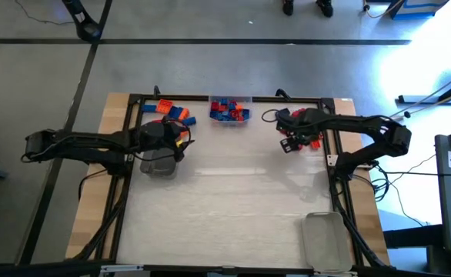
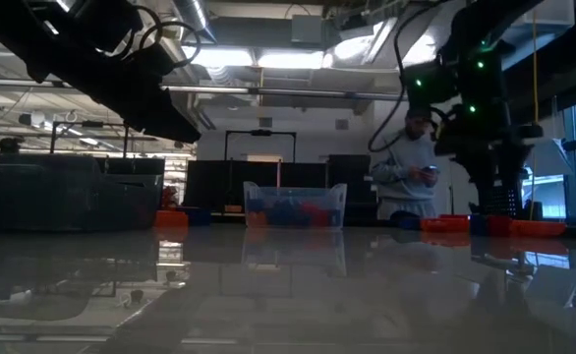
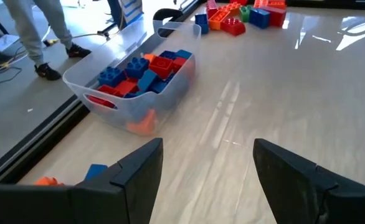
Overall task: Sort blocks by size
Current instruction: Put the red 8 stud game piece into the gray bin
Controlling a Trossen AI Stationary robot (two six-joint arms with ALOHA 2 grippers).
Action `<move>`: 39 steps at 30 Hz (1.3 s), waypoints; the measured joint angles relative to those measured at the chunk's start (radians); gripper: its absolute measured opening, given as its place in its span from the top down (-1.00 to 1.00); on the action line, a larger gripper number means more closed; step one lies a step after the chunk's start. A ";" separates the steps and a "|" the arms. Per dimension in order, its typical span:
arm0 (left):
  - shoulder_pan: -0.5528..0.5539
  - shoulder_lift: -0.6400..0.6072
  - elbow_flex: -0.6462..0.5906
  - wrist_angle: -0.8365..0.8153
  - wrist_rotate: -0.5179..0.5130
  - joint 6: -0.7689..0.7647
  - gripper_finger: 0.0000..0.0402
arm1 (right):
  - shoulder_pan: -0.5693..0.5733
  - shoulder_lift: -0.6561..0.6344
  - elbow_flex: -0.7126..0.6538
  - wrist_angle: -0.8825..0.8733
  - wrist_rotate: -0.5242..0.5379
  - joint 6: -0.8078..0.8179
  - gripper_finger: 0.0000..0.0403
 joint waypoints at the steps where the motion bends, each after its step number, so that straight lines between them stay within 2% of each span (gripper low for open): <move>1: 0.000 0.000 0.000 0.000 0.000 0.001 -0.17 | 0.000 0.000 -0.012 0.003 0.001 0.016 -0.32; 7: 0.000 0.000 0.000 0.000 0.000 0.002 -0.17 | -0.008 -0.002 -0.055 0.060 0.014 0.051 -0.40; 13: 0.000 0.000 0.000 -0.001 0.000 0.001 -0.17 | -0.073 -0.002 -0.140 0.188 -0.002 0.058 -0.28; 18: 0.000 0.000 0.000 -0.003 0.000 0.003 -0.17 | -0.077 -0.002 -0.192 0.292 -0.045 0.057 -0.17; 30: 0.000 0.000 0.000 0.000 0.000 0.012 -0.17 | -0.077 -0.004 -0.241 0.338 0.017 0.055 0.14; 39: 0.000 0.000 0.000 0.000 0.000 0.012 -0.17 | -0.079 -0.003 -0.239 0.344 0.004 0.075 0.17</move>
